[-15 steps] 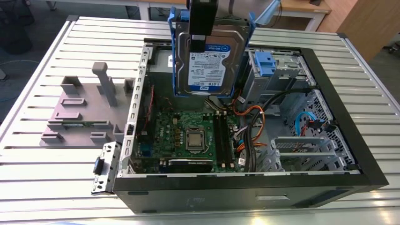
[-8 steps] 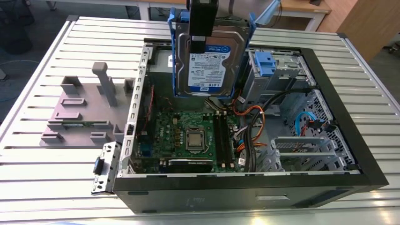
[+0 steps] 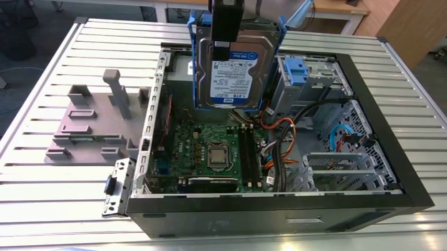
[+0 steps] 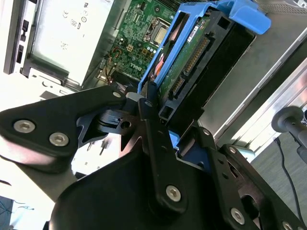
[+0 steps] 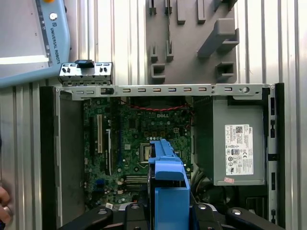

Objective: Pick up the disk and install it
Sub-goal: 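Pick up the disk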

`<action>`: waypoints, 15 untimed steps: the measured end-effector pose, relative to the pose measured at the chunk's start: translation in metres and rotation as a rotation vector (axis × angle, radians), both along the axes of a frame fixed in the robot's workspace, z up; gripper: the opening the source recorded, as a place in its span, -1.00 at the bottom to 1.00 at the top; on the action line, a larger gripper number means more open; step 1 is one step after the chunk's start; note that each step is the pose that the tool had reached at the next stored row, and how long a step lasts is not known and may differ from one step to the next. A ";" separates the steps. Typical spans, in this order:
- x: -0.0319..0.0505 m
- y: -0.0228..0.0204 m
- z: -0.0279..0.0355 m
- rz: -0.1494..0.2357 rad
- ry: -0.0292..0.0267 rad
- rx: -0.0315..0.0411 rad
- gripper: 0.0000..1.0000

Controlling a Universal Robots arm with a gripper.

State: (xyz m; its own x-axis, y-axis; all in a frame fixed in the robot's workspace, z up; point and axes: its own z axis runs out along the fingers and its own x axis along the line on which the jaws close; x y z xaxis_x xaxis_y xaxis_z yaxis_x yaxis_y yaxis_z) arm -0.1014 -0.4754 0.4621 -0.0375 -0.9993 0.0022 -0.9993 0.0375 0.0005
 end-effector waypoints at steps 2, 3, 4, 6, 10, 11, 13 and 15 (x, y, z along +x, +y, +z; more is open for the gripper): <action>0.0000 -0.0005 0.0000 0.000 0.0000 0.0000 -0.27; 0.0000 -0.0008 0.0000 0.000 0.0000 0.0000 -0.27; 0.0000 -0.0011 0.0000 0.000 0.0000 0.0000 -0.27; 0.0000 -0.0017 0.0000 0.000 0.0000 0.0000 -0.27; 0.0000 -0.0028 0.0000 0.000 0.0000 0.0000 -0.27; 0.0000 -0.0031 0.0000 0.000 0.0000 0.0000 -0.27; 0.0000 -0.0036 0.0000 0.000 0.0000 0.0000 -0.27; 0.0000 -0.0042 0.0000 0.000 0.0000 0.0000 -0.27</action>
